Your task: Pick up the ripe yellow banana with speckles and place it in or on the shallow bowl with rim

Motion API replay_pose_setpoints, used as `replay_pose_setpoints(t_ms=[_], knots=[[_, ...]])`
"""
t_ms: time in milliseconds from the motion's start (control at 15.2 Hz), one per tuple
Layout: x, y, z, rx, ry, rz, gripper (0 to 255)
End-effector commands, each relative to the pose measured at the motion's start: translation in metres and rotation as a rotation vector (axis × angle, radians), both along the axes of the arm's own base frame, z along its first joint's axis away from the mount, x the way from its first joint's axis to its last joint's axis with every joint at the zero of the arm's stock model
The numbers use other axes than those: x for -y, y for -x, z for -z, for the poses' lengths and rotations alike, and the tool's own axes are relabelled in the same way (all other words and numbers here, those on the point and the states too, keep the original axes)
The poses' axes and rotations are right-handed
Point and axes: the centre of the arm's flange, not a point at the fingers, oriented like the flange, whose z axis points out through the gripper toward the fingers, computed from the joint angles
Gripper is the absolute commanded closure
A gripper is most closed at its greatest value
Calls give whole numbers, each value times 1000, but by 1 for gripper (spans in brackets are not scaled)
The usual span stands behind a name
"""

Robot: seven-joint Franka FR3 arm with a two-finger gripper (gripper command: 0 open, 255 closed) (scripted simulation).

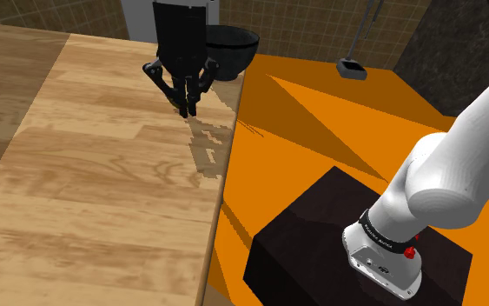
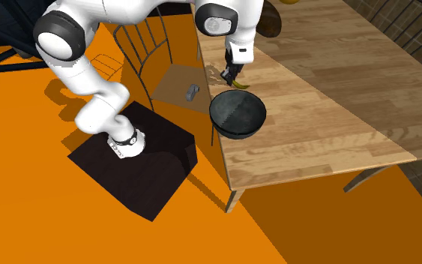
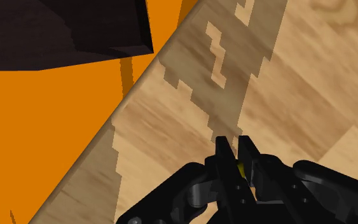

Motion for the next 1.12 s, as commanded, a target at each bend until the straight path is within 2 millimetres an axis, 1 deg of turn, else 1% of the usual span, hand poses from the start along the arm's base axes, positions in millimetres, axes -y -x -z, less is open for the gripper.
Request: replay_pose_setpoints(t_ms=[0, 330, 1056], knots=[[0, 0, 0, 0, 0, 0, 255], [0, 0, 0, 0, 0, 0, 255], [0, 0, -58, 0, 0, 0, 255]])
